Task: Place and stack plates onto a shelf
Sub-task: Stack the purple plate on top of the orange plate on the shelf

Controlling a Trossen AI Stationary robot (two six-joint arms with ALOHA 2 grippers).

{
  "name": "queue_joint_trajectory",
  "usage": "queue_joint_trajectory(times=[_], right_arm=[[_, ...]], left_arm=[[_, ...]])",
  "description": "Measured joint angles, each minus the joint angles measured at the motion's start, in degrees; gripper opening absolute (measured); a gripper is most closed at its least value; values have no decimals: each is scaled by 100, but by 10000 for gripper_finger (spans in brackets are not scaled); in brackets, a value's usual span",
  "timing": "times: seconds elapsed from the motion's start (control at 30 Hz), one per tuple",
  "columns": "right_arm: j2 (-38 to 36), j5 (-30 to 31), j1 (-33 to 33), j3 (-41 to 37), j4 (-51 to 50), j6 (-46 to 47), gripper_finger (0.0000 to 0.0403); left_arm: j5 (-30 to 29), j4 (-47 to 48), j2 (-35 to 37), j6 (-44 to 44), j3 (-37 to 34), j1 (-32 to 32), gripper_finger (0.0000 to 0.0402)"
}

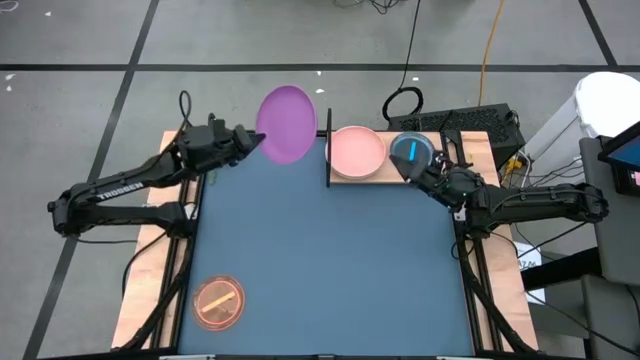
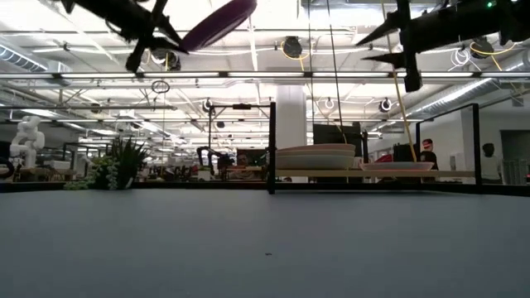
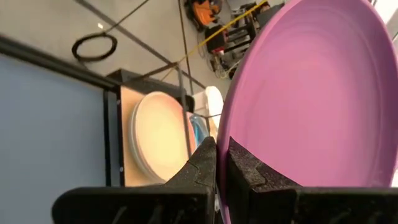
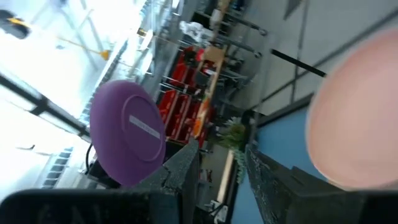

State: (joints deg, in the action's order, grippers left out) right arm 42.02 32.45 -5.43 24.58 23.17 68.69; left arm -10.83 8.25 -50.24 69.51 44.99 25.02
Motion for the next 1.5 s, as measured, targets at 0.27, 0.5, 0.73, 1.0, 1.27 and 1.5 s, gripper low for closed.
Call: queue_joint_trajectory(times=[0.27, 0.5, 0.73, 1.0, 1.27, 1.5], right_arm=[[-86, -648, -20, 2, 749, -831, 116], [-281, -1340, -7, 2, 1001, -1619, 116], [-561, -1863, -6, 4, 982, -1702, 115], [-743, -2846, -6, 712, -505, -2110, 35], [-730, -3121, -6, 2229, -2920, -3179, 3], [-533, -3086, -6, 3371, -4339, -4536, 1]], left_arm=[[-631, 560, -8, -115, 647, -310, 11], [-931, 499, -428, 70, 918, -946, 11], [-1508, 483, -1258, 550, 1265, -1786, 11], [-1915, 192, -2343, 786, 1918, -2323, 11], [-2182, 41, -3176, 1250, 2468, -2515, 11], [-2425, -359, -3822, 1919, 2675, -2593, 11]])
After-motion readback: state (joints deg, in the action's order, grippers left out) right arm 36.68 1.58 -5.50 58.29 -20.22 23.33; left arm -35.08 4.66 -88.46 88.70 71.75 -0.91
